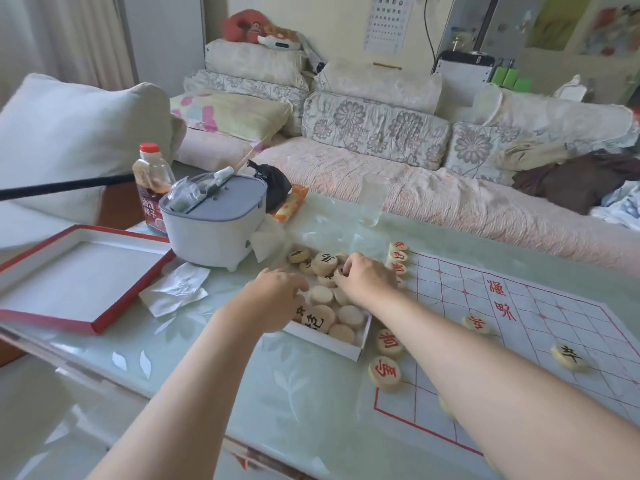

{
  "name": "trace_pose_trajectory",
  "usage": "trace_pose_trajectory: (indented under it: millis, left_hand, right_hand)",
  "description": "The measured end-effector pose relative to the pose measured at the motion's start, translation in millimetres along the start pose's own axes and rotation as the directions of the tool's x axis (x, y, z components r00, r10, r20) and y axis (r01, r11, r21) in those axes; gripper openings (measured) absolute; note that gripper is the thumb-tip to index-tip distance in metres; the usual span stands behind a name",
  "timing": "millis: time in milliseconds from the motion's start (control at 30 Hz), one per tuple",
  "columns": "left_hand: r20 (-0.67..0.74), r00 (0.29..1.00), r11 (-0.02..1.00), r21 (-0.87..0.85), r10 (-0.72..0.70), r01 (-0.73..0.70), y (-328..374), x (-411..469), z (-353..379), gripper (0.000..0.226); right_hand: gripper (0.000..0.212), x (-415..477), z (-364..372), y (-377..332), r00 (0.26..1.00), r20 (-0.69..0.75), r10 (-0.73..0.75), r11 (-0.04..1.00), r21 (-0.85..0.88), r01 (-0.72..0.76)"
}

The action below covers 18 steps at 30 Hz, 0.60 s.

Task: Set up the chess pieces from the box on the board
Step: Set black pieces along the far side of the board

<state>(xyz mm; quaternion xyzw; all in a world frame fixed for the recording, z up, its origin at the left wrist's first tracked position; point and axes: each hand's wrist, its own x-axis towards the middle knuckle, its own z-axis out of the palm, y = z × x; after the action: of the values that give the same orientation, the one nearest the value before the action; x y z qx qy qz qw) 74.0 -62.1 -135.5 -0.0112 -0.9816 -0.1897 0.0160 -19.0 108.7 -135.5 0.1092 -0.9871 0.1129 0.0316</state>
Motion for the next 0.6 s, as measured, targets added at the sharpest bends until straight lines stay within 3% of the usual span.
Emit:
trace_pose_trajectory:
  millis: [167,267,367,467,600]
  left_hand:
    - [-0.101,0.995,0.993,-0.116,0.012,-0.024,5,5,-3,0.031]
    - [-0.168,0.985,0.989,-0.136,0.037,-0.060,11,6,-5,0.032]
    - [-0.233,0.972,0.980,-0.178,0.039,-0.082,18,7,-5,0.036]
    - [-0.241,0.970,0.954,-0.296,-0.031,-0.043,26,7,-5,0.038]
    - [-0.205,0.963,0.841,-0.539,-0.173,0.036,29,7,-7,0.032]
  right_hand:
    - [0.025,-7,-4,-2,0.999,-0.042,0.006,0.999,0.053,-0.004]
    - [0.031,-15,-9,2,0.993,-0.081,-0.085,0.989,0.112,0.094]
    - [0.043,-22,-9,2,0.976,-0.075,-0.202,0.927,0.308,0.216]
    - [0.052,-31,-12,-2,0.945,-0.098,-0.312,0.829,0.459,0.321]
    - [0.062,-37,-16,-9,0.909,-0.108,-0.402,0.775,0.490,0.400]
